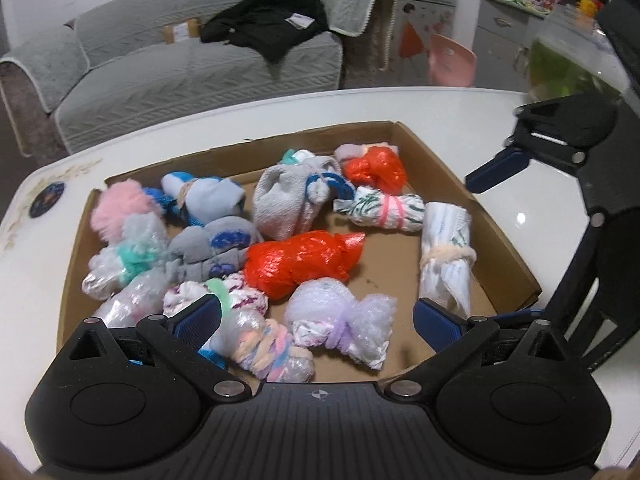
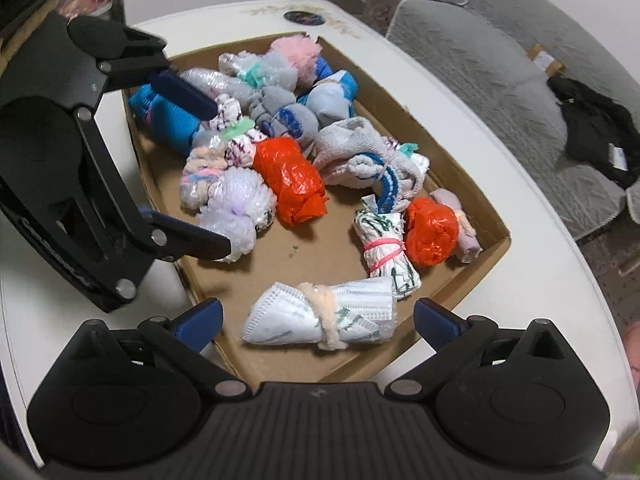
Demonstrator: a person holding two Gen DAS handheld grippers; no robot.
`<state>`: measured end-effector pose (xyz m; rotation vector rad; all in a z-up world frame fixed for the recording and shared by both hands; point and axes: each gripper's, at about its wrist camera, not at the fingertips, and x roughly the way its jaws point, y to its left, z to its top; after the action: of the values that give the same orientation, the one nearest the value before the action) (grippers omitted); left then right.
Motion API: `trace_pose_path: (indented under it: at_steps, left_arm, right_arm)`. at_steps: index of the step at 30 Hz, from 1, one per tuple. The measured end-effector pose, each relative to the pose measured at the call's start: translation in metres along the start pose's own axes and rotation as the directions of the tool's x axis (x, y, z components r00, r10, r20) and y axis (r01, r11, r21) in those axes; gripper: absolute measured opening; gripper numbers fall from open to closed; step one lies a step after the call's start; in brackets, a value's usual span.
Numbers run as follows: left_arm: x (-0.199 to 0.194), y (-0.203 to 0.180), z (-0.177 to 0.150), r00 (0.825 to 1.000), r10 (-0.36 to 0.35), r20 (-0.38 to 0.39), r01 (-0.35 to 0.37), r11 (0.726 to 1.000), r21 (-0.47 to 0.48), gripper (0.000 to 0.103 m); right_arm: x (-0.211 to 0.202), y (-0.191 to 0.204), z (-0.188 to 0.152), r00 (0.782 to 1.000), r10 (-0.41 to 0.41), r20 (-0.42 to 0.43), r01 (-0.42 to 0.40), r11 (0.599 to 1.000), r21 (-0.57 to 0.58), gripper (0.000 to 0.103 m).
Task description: Organize objects
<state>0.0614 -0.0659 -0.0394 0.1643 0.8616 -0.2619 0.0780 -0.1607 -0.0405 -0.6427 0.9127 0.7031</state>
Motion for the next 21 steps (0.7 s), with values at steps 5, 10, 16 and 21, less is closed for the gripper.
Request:
trace_pose_path:
  at_steps: [5,10,16,21]
  left_arm:
    - [-0.005,0.001,-0.005,0.999,0.043,0.014,-0.043,0.999,-0.03,0.103]
    - [-0.014,0.003,-0.008,0.997,0.061,0.044,-0.058,0.996,-0.075,0.103]
    - [-0.026,0.005,-0.015,0.992,0.097,0.079,-0.087,0.989,-0.118,0.103]
    - [-0.036,0.014,-0.023,0.985,0.137,0.108,-0.116,0.976,-0.184,0.103]
  right_arm:
    - [-0.004,0.002,-0.004,0.999,-0.039,0.013,0.038,0.997,0.069,0.102]
    - [-0.011,0.005,-0.008,0.997,-0.071,0.03,0.066,0.989,0.133,0.102]
    - [-0.02,0.014,-0.017,0.992,-0.107,0.06,0.091,0.97,0.224,0.102]
    - [-0.028,0.02,-0.026,0.986,-0.14,0.095,0.098,0.93,0.353,0.102]
